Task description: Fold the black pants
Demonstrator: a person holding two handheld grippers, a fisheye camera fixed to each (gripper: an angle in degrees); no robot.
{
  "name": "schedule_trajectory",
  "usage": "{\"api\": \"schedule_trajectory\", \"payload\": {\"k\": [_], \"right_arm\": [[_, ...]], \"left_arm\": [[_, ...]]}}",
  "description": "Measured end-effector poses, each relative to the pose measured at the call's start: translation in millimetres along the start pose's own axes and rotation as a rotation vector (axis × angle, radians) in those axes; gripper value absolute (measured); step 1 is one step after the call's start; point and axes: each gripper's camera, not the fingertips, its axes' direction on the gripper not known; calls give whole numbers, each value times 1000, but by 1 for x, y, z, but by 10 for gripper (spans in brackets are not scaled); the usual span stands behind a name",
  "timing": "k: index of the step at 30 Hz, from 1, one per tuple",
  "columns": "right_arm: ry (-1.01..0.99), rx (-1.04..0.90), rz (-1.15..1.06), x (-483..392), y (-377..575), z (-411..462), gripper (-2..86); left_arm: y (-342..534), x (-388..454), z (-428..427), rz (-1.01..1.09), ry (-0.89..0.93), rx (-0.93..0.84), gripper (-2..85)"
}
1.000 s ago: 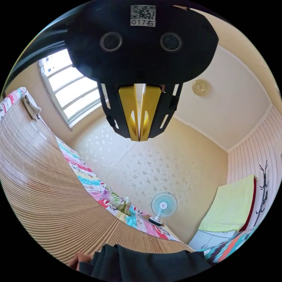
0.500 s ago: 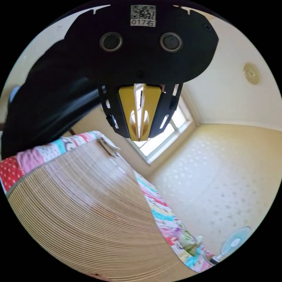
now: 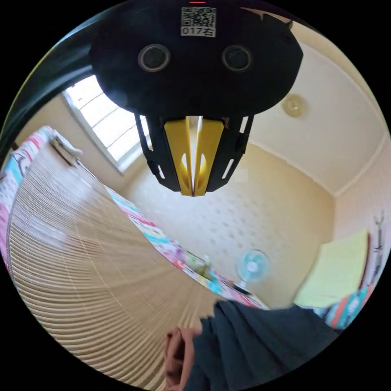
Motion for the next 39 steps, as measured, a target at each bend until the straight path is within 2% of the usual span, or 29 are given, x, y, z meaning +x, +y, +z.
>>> {"api": "schedule_trajectory", "payload": {"k": [2, 6, 8, 11, 16, 22, 27, 29, 32, 35, 39], "right_arm": [[-132, 133, -15, 11, -7, -35, 15], [-171, 320, 14, 22, -14, -83, 44], [-217, 389, -30, 12, -26, -103, 84], [-245, 430, -141, -18, -52, -120, 139], [-193, 453, -208, -44, -94, -127, 165], [-140, 495, -129, 14, -121, -118, 155], [-334, 613, -129, 96, -134, -124, 141], [-438, 619, -141, 125, -152, -125, 117], [-427, 533, -150, 141, -185, -121, 43], [-499, 426, -369, 133, -208, -107, 10], [-445, 196, -663, 107, -208, -72, -4]], "left_arm": [[-1, -5, -10, 15, 17, 4, -10], [1, -23, -33, -28, 43, 49, -10], [2, -31, -52, -56, 125, 97, -10], [2, -17, -79, 49, 123, 171, -10], [9, 2, -100, 158, 140, 283, -10], [3, -5, -82, 175, 157, 193, -10], [0, -32, -76, 104, 179, 182, -10], [1, -40, -80, 91, 179, 186, -10], [3, -38, -91, 124, 171, 222, -10], [4, -32, -102, 181, 172, 260, -10], [2, -31, -110, 215, 196, 271, -10]]}}
